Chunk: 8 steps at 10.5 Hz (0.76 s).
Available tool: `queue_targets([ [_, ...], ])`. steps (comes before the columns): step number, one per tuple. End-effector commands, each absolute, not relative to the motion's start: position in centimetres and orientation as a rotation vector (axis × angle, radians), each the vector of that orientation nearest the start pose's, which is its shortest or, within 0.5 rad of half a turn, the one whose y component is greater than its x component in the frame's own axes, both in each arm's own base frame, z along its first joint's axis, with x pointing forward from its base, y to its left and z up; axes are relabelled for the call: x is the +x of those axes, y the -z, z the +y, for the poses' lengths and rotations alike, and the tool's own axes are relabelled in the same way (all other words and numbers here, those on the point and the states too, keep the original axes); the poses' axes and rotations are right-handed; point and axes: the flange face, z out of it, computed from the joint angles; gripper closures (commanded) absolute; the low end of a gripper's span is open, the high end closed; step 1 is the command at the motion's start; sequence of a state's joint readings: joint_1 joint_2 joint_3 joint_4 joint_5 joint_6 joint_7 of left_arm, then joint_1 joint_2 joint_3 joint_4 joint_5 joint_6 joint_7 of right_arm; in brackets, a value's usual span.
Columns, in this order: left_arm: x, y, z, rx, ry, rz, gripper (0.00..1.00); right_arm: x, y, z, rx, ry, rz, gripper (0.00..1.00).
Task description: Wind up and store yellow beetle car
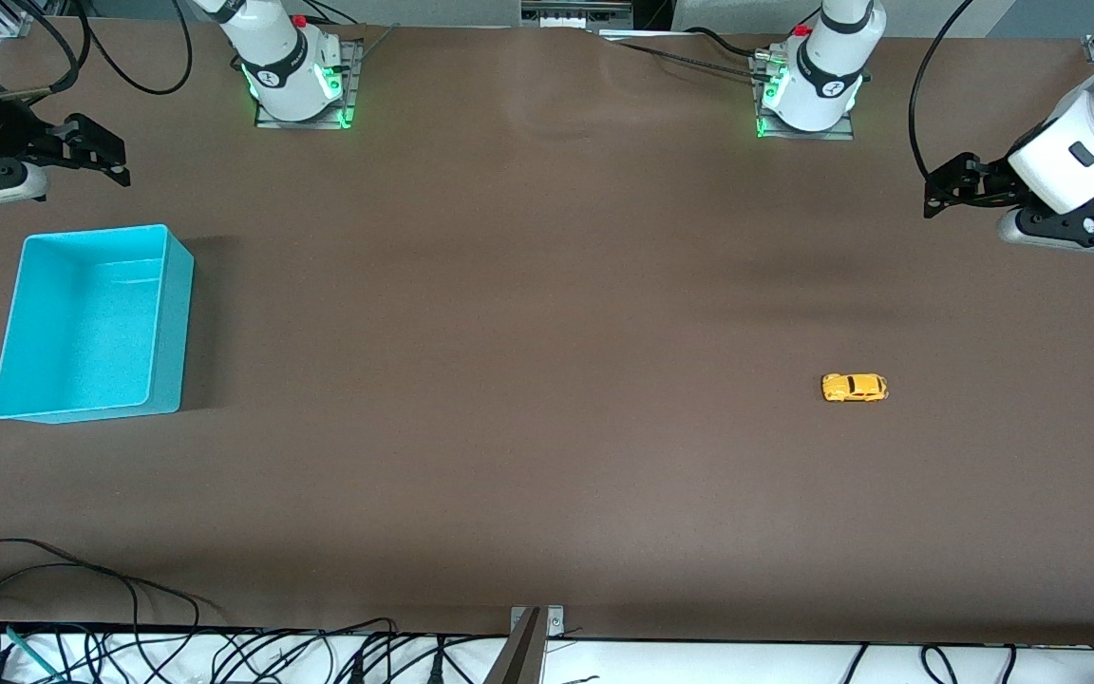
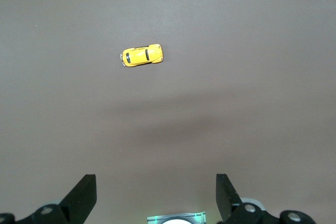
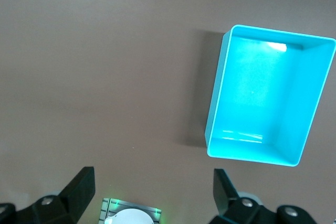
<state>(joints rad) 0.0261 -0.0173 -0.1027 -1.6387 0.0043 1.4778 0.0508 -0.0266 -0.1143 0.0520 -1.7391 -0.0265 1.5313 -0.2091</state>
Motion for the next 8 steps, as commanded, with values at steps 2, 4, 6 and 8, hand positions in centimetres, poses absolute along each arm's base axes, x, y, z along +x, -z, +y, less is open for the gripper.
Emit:
queue_targets([
  [2,53.76,-60.05,-4.13,-3.116,-0.233,0.203,0.00,51.39,-60.68,1.00,-3.140,-0.148,-0.389,0.00],
  [4,53.77,-60.12,-4.05,-3.116,-0.230,0.220,0.00,51.38,-60.60,1.00,-3.140,-0.151,-0.389,0.00],
  [6,54.03,-59.81,-4.05,-3.113,-0.233,0.330,0.00,51.38,-60.47,0.92,-3.140,-0.153,-0.386,0.00],
  [8,54.52,-59.34,-3.72,-3.106,-0.227,0.445,0.00,51.39,-60.54,0.92,-3.140,-0.151,-0.386,0.00],
])
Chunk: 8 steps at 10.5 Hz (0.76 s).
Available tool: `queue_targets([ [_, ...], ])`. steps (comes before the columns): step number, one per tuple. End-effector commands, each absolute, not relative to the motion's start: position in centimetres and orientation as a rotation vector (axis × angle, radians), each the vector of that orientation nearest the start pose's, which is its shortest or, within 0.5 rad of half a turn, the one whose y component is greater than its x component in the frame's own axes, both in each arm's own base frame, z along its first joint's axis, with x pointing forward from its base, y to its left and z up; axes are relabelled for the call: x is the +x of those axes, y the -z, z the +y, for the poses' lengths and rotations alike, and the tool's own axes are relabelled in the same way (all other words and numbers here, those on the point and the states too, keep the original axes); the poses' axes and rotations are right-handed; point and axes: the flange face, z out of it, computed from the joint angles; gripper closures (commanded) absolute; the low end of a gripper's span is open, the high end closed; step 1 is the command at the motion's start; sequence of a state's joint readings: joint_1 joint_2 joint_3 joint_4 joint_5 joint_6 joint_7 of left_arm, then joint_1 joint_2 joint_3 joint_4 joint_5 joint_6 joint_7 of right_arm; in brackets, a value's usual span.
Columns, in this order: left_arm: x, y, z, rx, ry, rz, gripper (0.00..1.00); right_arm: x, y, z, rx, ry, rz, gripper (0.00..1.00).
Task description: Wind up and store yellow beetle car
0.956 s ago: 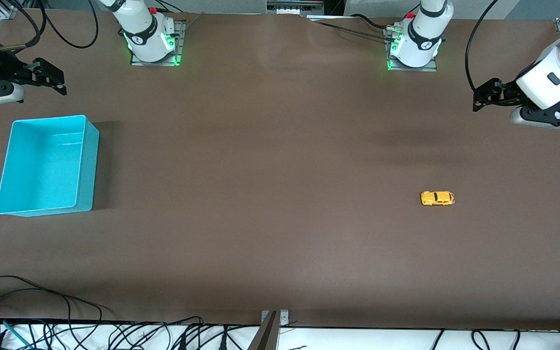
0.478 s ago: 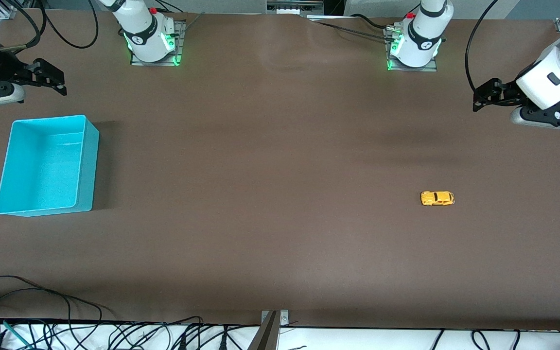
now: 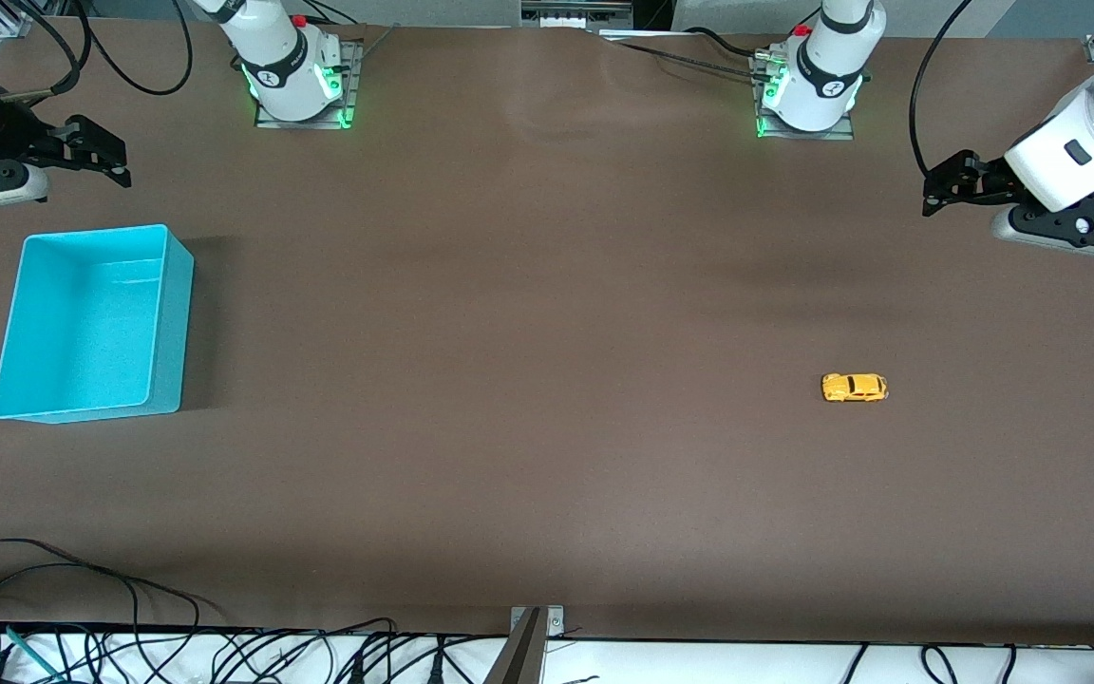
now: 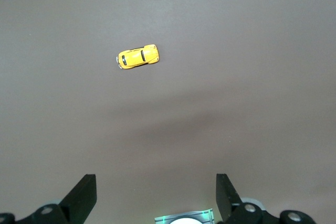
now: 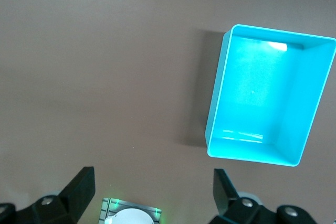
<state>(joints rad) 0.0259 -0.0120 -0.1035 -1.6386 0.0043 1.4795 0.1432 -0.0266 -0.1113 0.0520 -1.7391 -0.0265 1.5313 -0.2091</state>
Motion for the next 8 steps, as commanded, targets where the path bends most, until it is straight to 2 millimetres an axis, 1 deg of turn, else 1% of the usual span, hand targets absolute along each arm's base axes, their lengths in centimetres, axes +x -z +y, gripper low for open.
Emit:
queue_targets([
  [1,54.9,-59.2,-3.2,-3.101,-0.203,0.510,0.00,51.4,-60.5,0.9,-3.140,-0.151,-0.386,0.00],
  [2,55.6,-58.7,-2.7,-3.081,-0.175,0.654,0.00,51.4,-60.5,0.9,-3.140,-0.151,-0.386,0.00],
  [3,56.5,-57.9,-1.4,-3.059,-0.149,0.786,0.00,51.4,-60.5,0.9,-3.139,-0.151,-0.389,0.00],
  [4,57.3,-57.4,-0.9,-3.012,-0.112,0.953,0.00,51.4,-60.5,0.9,-3.139,-0.153,-0.389,0.00],
  [5,58.0,-56.1,0.6,-2.957,-0.085,1.119,0.00,51.4,-60.5,0.9,-3.140,-0.151,-0.386,0.00],
  [6,59.2,-54.2,1.6,-2.864,-0.034,1.324,0.00,51.5,-60.5,0.9,-3.140,-0.148,-0.387,0.00],
  [7,60.2,-52.7,2.5,-2.802,-0.009,1.443,0.00,51.4,-60.5,0.9,-3.140,-0.151,-0.386,0.00],
  [8,60.8,-50.9,2.7,-2.771,-0.038,1.529,0.00,51.4,-60.4,0.9,-3.139,-0.153,-0.386,0.00],
])
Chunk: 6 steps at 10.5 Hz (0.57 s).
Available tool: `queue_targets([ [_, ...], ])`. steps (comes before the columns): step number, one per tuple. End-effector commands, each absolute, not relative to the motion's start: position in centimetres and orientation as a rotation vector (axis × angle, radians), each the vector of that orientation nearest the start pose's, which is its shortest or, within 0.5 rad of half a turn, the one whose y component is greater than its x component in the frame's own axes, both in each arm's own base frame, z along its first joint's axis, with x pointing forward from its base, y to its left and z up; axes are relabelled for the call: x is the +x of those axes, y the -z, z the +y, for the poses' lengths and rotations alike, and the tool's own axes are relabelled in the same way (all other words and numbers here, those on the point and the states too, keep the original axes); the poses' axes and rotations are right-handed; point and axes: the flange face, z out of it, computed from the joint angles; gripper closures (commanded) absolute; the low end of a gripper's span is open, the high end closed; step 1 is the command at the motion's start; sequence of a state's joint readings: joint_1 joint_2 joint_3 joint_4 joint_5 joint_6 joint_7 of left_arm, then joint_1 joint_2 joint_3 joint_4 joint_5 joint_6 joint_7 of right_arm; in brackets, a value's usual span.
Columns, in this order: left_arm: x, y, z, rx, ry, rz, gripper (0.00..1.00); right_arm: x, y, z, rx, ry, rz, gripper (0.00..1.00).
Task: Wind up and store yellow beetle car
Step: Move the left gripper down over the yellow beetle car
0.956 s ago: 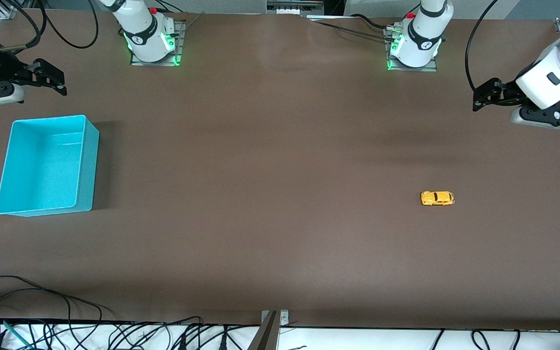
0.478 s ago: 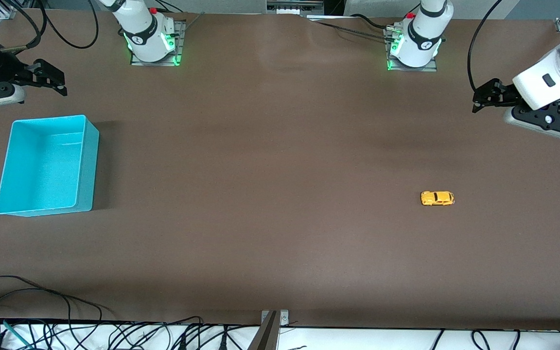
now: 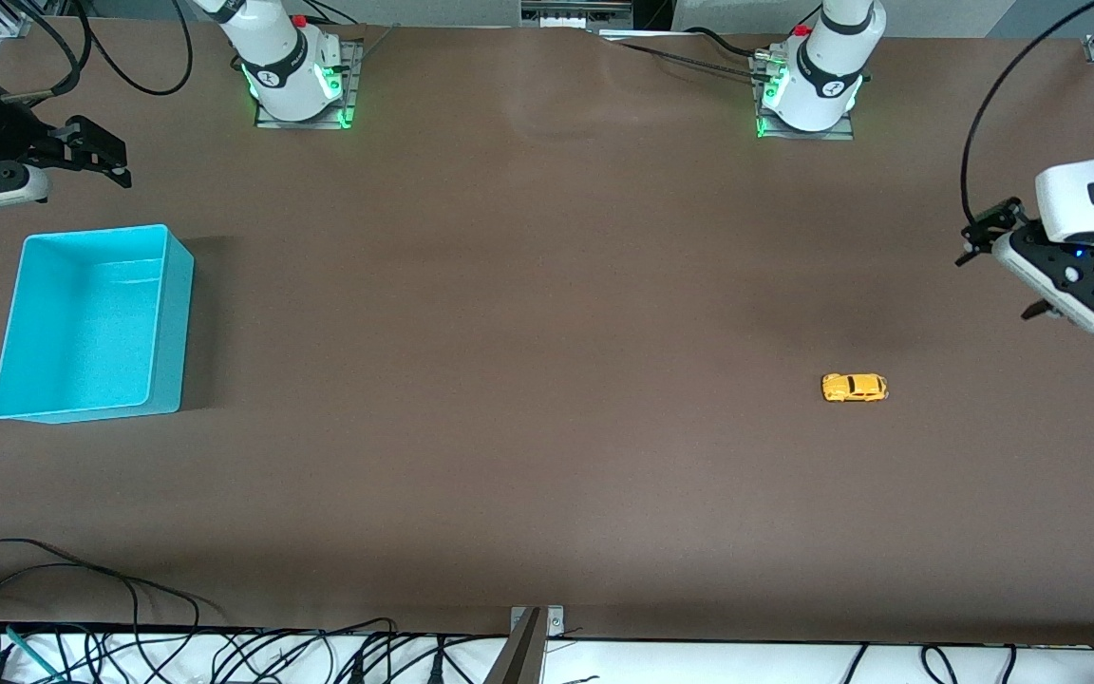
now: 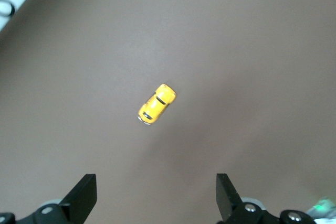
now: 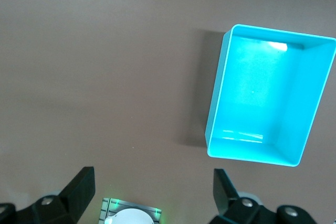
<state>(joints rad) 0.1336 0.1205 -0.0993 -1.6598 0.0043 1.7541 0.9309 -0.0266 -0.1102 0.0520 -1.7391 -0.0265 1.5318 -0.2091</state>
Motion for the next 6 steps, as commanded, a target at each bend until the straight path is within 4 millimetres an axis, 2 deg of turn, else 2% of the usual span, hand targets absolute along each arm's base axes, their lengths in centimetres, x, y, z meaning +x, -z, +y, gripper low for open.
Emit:
queue_targets([
  [1,61.3,-48.9,3.0,-2.735,-0.058,1.603,0.00,51.5,-60.4,0.9,-3.139,-0.151,-0.389,0.00],
  [3,61.5,-45.2,3.2,-2.636,0.007,1.703,0.00,51.6,-60.3,0.9,-3.139,-0.156,-0.387,0.00],
  [6,61.4,-36.9,2.4,-2.592,-0.109,1.839,0.00,51.6,-60.3,0.9,-3.139,-0.153,-0.389,0.00],
])
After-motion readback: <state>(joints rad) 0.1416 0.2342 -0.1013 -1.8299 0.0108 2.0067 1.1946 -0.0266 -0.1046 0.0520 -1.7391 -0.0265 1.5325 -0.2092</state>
